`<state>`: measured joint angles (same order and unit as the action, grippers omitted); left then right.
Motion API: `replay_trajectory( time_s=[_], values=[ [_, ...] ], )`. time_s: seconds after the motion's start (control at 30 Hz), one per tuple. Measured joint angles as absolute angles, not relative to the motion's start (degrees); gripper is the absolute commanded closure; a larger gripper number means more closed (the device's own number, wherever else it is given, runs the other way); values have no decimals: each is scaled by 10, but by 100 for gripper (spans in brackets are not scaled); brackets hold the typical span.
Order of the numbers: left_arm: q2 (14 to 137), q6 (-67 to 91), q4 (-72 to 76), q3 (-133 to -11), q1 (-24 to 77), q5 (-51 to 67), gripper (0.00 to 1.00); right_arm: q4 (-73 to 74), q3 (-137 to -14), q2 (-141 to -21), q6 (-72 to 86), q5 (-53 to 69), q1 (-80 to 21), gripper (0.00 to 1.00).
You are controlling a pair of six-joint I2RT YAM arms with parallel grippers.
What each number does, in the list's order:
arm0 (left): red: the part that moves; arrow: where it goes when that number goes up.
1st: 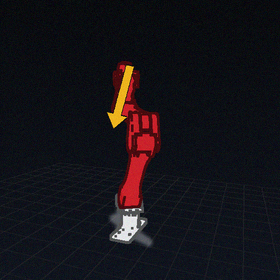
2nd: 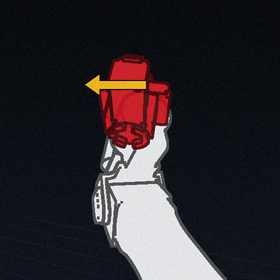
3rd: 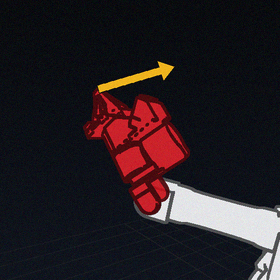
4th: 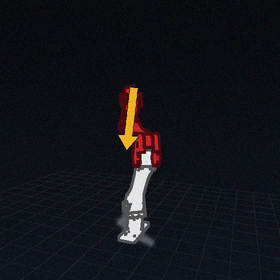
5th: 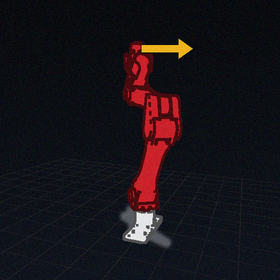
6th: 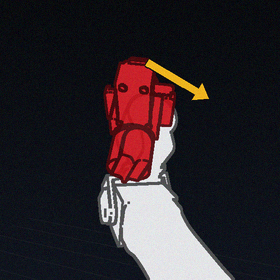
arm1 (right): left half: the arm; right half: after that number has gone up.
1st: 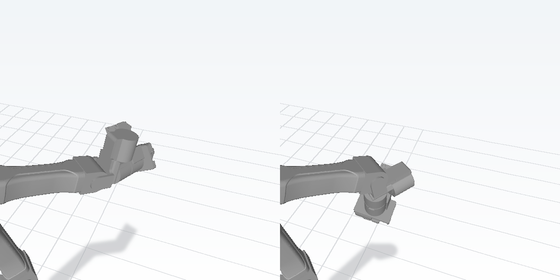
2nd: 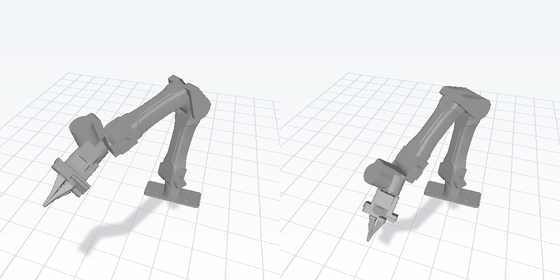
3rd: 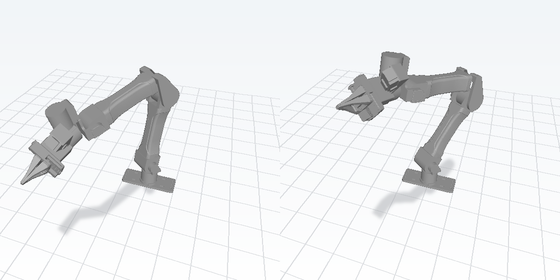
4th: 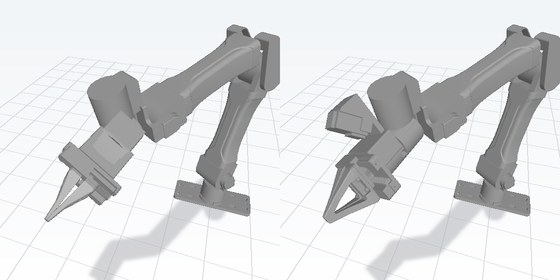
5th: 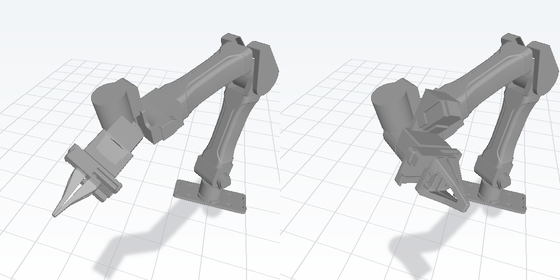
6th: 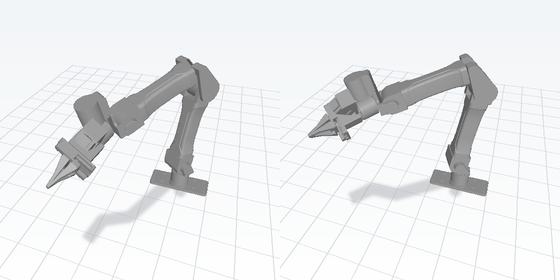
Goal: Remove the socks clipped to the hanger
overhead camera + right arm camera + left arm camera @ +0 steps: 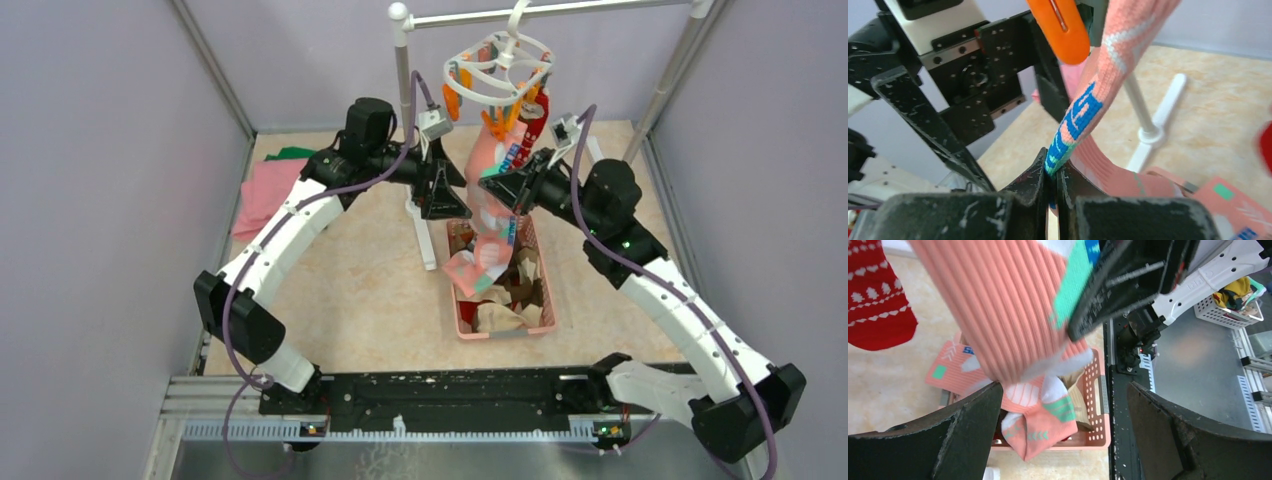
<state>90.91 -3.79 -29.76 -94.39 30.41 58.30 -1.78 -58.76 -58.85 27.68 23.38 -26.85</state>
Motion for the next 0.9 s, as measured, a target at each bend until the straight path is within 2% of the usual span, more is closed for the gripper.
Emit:
replay_trajectory(
  time_s=[0.13,0.43,0.47,0.53,0.67,0.73,0.77,0.9],
  values=[
    [909,-46,-295,-959,304,576,1,-20,-621,-614,297,232,-302,100],
    [915,-78,-296,-959,304,516,1,-50,-654,-660,353,250,-311,100],
    [915,-79,-296,-959,304,515,5,-52,-654,-661,358,252,-311,100],
    [917,-79,-296,-959,304,520,22,-60,-654,-663,370,257,-311,100],
    [925,-72,-291,-959,305,554,77,-72,-654,-666,387,265,-311,76],
    [929,-63,-289,-959,305,570,94,-73,-654,-666,389,263,-311,69],
    [929,-60,-285,-958,305,580,99,-73,-653,-665,389,263,-309,67],
    [929,-37,-270,-951,304,614,100,-102,-619,-650,409,296,-260,56]
  ],
)
